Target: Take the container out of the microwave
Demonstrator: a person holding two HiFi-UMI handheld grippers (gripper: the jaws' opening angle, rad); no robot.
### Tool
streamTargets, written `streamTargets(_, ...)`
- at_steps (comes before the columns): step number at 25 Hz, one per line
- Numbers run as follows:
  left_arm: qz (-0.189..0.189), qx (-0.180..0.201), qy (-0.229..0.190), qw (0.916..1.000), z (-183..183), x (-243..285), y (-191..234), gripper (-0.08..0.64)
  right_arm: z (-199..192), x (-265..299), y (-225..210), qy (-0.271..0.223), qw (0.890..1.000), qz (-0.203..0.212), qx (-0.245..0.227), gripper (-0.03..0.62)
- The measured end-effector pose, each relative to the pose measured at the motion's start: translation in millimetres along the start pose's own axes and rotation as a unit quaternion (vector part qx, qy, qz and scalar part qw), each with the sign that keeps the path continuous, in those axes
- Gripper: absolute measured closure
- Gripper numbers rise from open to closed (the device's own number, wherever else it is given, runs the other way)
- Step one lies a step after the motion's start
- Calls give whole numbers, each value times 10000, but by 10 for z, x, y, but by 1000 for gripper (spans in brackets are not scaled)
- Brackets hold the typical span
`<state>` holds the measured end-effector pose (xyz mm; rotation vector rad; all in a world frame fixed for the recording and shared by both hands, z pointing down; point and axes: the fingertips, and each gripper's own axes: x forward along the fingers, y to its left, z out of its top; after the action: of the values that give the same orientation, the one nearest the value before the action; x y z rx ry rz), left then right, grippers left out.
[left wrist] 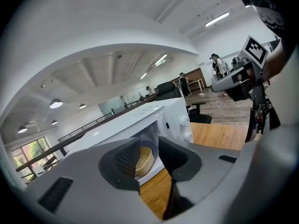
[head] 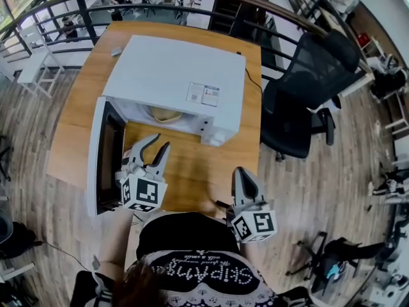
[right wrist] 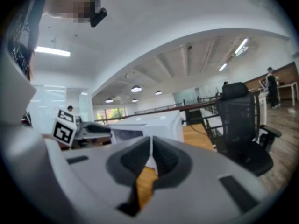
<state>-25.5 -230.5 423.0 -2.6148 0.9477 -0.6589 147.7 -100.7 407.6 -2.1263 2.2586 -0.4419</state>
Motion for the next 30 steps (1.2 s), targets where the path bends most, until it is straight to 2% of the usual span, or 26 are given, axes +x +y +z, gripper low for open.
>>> streamTargets(7,-230,240,83,9994,-53,343,-20,389,6,-79,-142,-18,9996,-270,34,555)
streamTargets(15,-513,531,410,9964,-260,719,-16,385,-59,-91,-233,72,9988,-469,120,555)
streamTargets(19,-709,674,724,9926,-473,951,-16,382,-97,-73,-268,136,9983,-540,180,555)
streamTargets(25,-909,691,1042,9880,-742,1259,-23,382,-141,-48,-345,235,9970,-694,256,555)
streamTargets(30,-1194,723,1371,9807,-1004,1464,-91,382,-162,-19,-407,299,9958,-811,299,555)
